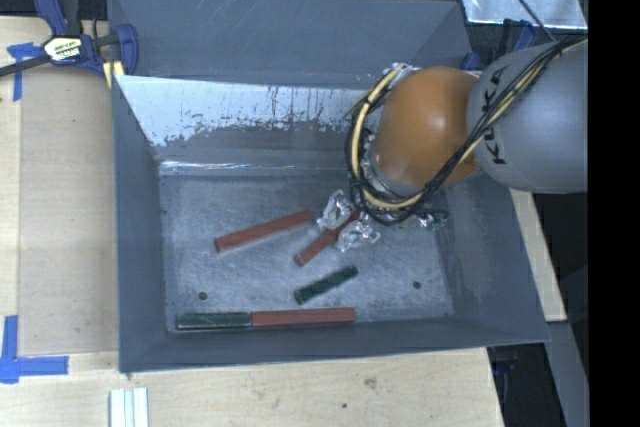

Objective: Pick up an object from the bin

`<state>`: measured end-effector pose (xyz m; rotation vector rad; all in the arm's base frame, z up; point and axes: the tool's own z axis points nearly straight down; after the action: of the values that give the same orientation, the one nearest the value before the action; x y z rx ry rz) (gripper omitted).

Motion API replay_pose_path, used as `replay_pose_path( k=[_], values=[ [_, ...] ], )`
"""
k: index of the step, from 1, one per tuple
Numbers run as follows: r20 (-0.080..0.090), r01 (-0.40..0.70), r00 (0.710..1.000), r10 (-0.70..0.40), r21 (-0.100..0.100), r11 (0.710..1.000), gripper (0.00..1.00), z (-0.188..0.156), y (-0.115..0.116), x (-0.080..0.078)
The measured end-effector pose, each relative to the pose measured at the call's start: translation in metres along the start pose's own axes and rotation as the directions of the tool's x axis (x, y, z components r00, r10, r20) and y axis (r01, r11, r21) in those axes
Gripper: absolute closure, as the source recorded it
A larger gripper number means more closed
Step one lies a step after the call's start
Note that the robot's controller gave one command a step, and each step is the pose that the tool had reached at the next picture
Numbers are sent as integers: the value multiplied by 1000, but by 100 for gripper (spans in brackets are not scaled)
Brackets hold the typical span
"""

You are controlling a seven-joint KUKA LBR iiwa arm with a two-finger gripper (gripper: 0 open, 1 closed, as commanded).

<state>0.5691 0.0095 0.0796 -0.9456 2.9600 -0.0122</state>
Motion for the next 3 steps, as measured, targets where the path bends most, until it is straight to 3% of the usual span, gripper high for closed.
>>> replay_pose_path(
  k=[2,3],
  values=[
    [-3,0,1000,0,-2,1000,100,-2,0,0],
    [-20,1,1000,-1,-12,1000,100,-7,1,2]
  ],
)
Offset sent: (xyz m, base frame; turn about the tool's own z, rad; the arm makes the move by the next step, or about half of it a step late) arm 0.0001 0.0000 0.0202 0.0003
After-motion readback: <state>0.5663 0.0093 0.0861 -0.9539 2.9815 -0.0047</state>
